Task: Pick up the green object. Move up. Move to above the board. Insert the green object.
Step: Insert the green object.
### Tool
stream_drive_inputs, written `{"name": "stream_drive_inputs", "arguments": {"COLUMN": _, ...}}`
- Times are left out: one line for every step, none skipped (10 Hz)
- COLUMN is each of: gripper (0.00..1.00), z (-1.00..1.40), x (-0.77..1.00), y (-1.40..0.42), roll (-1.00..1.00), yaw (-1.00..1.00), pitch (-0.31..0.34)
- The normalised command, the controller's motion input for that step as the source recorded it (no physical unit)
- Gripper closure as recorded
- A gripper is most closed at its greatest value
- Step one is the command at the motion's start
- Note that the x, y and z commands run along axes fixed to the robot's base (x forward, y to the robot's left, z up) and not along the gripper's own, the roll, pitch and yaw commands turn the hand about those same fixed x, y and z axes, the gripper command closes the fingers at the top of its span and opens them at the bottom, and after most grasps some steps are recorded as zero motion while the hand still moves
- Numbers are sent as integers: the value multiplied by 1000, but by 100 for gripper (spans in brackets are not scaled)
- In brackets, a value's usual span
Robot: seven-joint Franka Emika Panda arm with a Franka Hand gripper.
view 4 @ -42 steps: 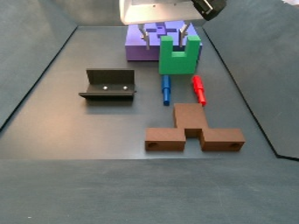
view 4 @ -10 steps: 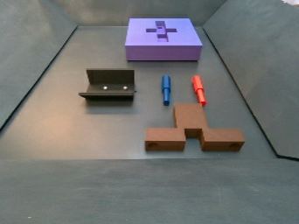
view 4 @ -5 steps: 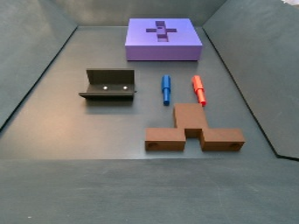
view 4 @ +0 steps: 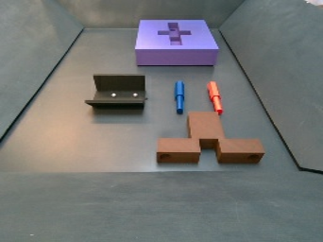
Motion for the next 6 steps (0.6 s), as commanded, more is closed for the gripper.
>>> {"name": "stream_drive_inputs", "arguments": {"gripper": 100, "z": -731, "x": 46, "y": -211, "roll": -124, "yaw": -26, "pitch": -203}}
{"name": "stream_drive_inputs", "arguments": {"gripper": 100, "z": -903, "x": 180, "y": -263, "roll": -37, "yaw": 0, "pitch": -184}}
{"name": "stream_drive_inputs", "arguments": {"gripper": 100, "z": -1000, "x": 177, "y": -274, "roll": 0, "yaw": 0, "pitch": -120}}
{"name": "stream_drive_inputs", "arguments": {"gripper": 100, "z": -1000, "x": 214, "y": -223, "roll": 0, "yaw": 0, "pitch": -73}}
{"name": "stream_drive_inputs", "arguments": {"gripper": 100, "z": -1000, "x": 323, "y": -320, "roll": 21, "yaw": 129, "pitch": -56}}
{"name": "stream_drive_inputs", "arguments": {"gripper": 100, "z": -857, "x": 383, "y": -374, "roll": 197, "yaw": 109, "pitch": -27}}
